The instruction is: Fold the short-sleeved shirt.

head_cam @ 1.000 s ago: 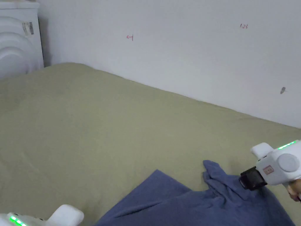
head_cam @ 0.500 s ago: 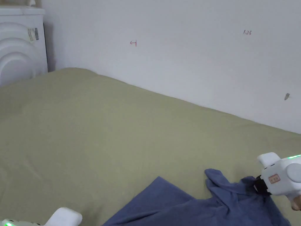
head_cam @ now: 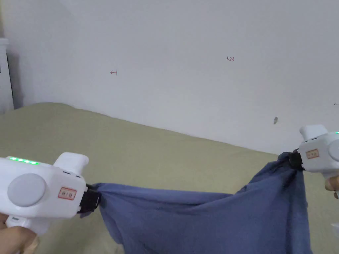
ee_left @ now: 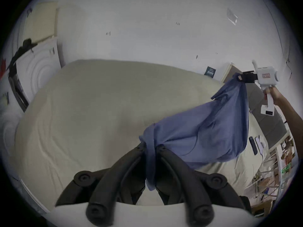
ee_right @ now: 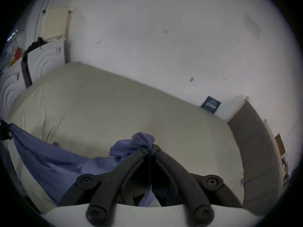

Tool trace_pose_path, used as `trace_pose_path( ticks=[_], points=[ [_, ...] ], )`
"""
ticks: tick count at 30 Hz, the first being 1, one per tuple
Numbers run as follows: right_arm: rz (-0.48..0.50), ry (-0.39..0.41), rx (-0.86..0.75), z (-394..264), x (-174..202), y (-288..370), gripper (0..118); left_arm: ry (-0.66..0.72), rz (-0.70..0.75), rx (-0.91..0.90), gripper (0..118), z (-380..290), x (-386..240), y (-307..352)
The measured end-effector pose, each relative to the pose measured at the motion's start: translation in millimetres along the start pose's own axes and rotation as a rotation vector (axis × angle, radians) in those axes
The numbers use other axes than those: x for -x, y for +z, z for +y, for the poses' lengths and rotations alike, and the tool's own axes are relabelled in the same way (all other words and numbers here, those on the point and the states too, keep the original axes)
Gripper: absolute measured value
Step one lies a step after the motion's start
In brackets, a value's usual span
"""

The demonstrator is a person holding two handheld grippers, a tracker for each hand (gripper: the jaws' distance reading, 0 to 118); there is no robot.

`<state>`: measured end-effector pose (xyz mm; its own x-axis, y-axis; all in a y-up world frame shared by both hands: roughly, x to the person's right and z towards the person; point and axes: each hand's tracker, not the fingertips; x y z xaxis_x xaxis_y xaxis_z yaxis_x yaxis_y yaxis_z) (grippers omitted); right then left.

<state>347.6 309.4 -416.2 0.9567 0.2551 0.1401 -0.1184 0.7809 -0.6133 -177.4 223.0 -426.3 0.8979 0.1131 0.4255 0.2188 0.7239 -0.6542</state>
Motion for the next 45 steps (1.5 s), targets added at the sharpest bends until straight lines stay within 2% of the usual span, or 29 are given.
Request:
trace_pose_path(
  ticks=[3,7,10,12,16,18,21,25,34,39,45],
  points=[
    [-0.047,-0.086,-0.106,18,-25,18,2,-0.080,0.091,-0.010,11,46,-4,-9],
    [-0.101,-0.149,-0.199,40,-48,40,2,-0.041,0.105,-0.080,11,100,-3,-10],
    [-0.124,-0.164,-0.240,54,-61,51,2,-0.034,0.116,-0.120,11,137,-6,-8],
    [-0.160,-0.145,-0.276,61,-63,58,2,-0.059,0.148,-0.141,11,160,-11,-5],
    [-0.186,-0.146,-0.341,75,-66,63,2,-0.133,0.264,-0.199,11,200,-24,0],
    [-0.225,-0.161,-0.418,83,-69,66,2,-0.122,0.267,-0.226,11,217,-29,5],
    [-0.246,-0.217,-0.441,95,-71,67,2,-0.135,0.275,-0.286,11,236,-35,14],
    [-0.248,-0.278,-0.517,111,-80,75,2,-0.142,0.303,-0.336,11,250,-43,22],
    [-0.246,-0.236,-0.641,143,-95,109,2,-0.111,0.327,-0.474,11,272,-48,42],
    [-0.210,-0.227,-0.651,138,-91,117,2,-0.038,0.306,-0.486,11,268,-41,44],
    [-0.149,-0.234,-0.565,90,-76,109,2,0.011,0.238,-0.434,11,228,-26,30]
  ],
)
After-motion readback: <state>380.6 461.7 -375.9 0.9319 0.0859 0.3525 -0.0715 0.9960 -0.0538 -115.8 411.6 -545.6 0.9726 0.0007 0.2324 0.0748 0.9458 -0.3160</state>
